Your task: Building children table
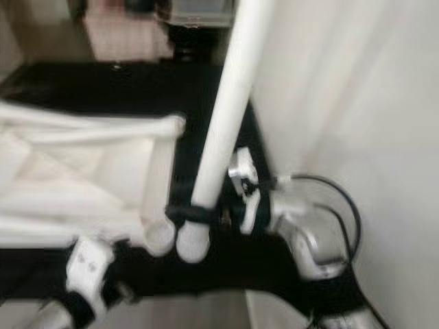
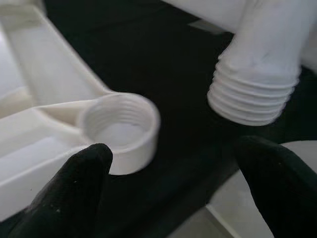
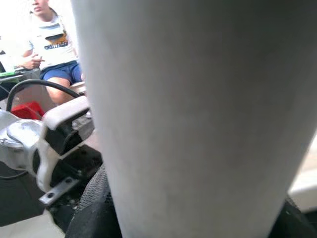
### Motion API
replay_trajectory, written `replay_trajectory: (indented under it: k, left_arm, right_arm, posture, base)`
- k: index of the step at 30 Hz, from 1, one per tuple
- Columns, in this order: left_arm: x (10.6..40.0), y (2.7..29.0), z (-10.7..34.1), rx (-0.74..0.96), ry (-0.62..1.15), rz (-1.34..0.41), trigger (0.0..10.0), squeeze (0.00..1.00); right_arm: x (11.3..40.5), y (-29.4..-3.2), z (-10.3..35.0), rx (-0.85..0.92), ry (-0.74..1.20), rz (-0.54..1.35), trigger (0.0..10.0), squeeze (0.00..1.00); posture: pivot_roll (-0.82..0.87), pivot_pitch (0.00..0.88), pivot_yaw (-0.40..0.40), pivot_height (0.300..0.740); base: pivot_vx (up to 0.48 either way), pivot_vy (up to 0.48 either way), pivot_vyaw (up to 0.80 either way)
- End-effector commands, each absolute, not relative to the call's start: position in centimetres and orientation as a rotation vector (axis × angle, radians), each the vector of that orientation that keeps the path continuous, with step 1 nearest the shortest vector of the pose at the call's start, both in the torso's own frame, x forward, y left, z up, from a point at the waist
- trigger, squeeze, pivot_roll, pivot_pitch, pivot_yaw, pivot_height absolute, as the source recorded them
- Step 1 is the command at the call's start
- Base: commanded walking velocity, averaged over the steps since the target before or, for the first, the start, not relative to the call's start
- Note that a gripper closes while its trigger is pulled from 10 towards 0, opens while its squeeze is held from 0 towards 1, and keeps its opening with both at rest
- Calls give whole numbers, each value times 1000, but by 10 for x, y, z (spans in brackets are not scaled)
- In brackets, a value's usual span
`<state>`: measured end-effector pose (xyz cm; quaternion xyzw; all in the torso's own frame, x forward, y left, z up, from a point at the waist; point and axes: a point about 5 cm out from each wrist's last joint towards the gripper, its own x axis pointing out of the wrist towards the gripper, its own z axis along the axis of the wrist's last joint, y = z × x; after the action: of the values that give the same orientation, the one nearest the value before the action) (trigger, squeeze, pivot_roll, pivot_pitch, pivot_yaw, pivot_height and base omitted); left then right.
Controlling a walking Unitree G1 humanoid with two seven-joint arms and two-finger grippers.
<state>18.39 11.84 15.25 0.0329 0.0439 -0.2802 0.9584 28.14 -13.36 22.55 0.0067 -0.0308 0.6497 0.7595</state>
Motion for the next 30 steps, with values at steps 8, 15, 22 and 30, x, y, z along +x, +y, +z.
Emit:
replay_trajectory:
  k: [8, 15, 22, 30]
  left_arm:
    - [183, 124, 146, 103, 153, -526, 10000, 0]
    - [184, 125, 145, 99, 174, -505, 10000, 0]
    - [185, 126, 147, 99, 159, -499, 10000, 0]
    - [185, 125, 147, 104, 159, -500, 10000, 0]
  right_arm:
    - [281, -126, 229, 0, -104, 1420, 10000, 0]
    - [282, -122, 230, 2, -113, 1409, 10000, 0]
    - [285, -118, 230, 10, -133, 1363, 10000, 0]
    - [288, -111, 229, 23, -137, 1318, 10000, 0]
  posture:
    - [6, 195, -29, 740]
    - [9, 195, -34, 740]
    - [7, 194, -33, 740]
    - [8, 190, -35, 740]
  base:
    - [0, 0, 0]
    - [-356, 0, 0]
    - [-89, 0, 0]
    - [0, 57, 0]
